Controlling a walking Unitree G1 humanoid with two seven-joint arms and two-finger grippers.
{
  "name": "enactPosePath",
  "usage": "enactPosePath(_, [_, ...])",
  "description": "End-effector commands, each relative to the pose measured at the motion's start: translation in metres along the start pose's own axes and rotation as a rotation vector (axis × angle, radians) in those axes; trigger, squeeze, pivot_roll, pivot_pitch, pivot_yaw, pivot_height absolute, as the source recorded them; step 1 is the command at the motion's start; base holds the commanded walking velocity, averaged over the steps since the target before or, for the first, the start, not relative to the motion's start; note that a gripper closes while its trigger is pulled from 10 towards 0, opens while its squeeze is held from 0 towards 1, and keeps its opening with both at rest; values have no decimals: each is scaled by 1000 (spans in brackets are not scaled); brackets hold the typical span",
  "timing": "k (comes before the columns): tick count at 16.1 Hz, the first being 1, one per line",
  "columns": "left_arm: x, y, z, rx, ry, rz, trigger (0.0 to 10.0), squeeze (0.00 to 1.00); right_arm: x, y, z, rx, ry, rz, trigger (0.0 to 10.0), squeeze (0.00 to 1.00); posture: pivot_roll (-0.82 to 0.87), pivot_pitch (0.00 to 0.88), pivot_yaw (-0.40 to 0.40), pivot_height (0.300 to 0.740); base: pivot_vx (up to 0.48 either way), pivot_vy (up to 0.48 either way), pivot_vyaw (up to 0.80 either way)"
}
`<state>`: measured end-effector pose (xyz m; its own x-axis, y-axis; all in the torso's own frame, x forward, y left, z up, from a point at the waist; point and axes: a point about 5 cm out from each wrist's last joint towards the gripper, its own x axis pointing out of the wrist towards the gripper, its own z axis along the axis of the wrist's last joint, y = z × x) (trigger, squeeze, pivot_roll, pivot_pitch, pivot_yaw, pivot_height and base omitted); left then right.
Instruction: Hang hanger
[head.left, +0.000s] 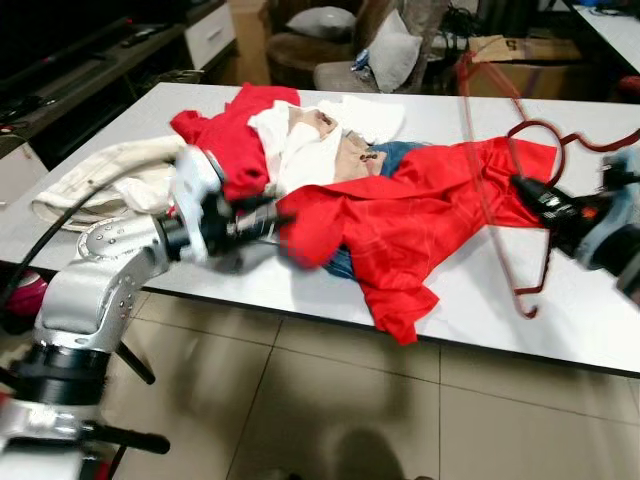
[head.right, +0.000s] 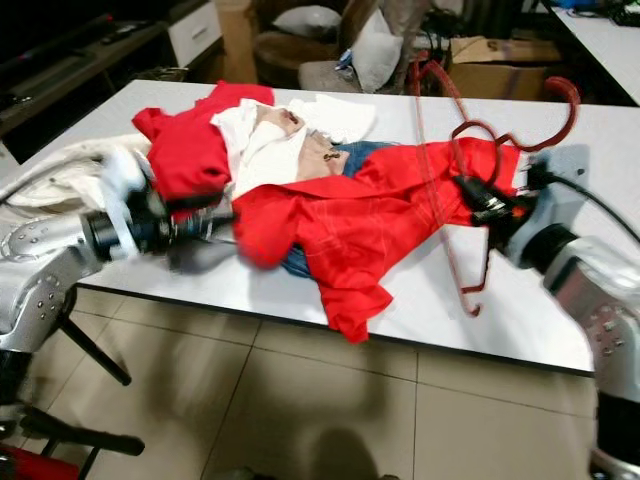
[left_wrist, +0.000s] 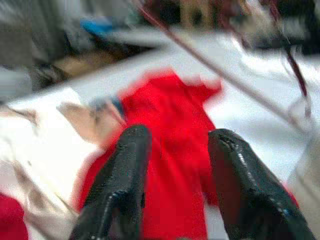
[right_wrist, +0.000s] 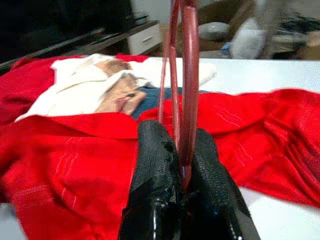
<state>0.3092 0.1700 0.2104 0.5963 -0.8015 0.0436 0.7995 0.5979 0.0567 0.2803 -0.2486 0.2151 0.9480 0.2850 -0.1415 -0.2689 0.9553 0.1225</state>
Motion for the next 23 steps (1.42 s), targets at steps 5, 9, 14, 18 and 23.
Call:
enactPosePath(5, [8, -1, -1, -79, -148, 495, 10000, 188, -5, 31, 0, -62, -113, -159, 10000, 0, -126, 0, 70, 740, 0, 0, 0])
enactPosePath(9, [17, -29, -21, -70, -82, 530, 10000, 114, -2, 61, -12, -64, -152, -142, 10000, 0, -111, 0, 52, 740, 0, -163, 0])
enactPosePath(14, [20, -47, -46, -103, 1, 571, 10000, 114, -4, 53, -29, -19, -129, -253, 10000, 0, -107, 0, 46, 740, 0, -324, -108])
enactPosePath(18, [18, -48, -51, -90, 25, 573, 10000, 110, -5, 54, -37, 4, -123, -288, 10000, 0, -113, 0, 54, 740, 0, -297, -786])
enactPosePath(23, [19, -53, -58, -111, 40, 578, 10000, 114, -4, 62, -42, -8, -106, -282, 10000, 0, -131, 0, 48, 740, 0, -101, -800])
